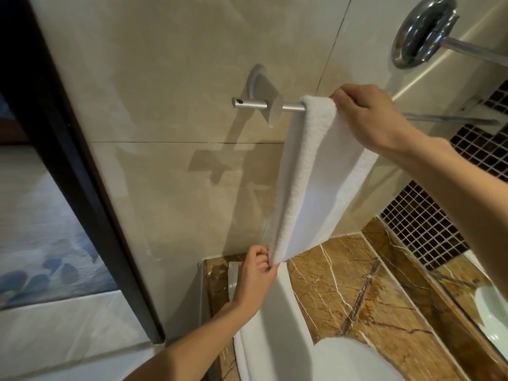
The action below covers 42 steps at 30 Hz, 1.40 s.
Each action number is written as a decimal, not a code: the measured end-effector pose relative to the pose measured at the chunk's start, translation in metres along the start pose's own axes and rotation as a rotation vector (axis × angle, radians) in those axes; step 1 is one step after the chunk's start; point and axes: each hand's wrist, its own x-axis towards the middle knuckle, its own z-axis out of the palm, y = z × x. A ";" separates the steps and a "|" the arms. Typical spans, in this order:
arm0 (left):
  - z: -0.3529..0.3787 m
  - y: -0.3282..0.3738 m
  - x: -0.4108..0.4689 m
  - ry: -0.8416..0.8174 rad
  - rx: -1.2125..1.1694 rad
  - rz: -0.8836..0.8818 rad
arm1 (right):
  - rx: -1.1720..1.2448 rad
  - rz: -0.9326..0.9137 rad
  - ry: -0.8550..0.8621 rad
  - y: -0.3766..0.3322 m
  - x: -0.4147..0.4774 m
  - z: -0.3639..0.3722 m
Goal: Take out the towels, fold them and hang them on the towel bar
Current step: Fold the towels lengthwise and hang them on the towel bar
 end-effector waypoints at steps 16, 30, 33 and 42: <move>0.005 0.001 0.001 0.034 -0.033 0.019 | 0.001 0.016 -0.021 -0.001 0.000 -0.001; 0.005 -0.018 0.006 0.040 -0.032 -0.019 | 0.016 0.016 -0.034 -0.002 0.000 -0.002; 0.003 -0.022 0.010 0.047 -0.014 -0.018 | 0.020 0.022 -0.042 -0.001 0.000 -0.003; 0.002 -0.023 0.018 0.037 0.036 -0.011 | 0.020 0.017 -0.043 0.003 0.002 -0.002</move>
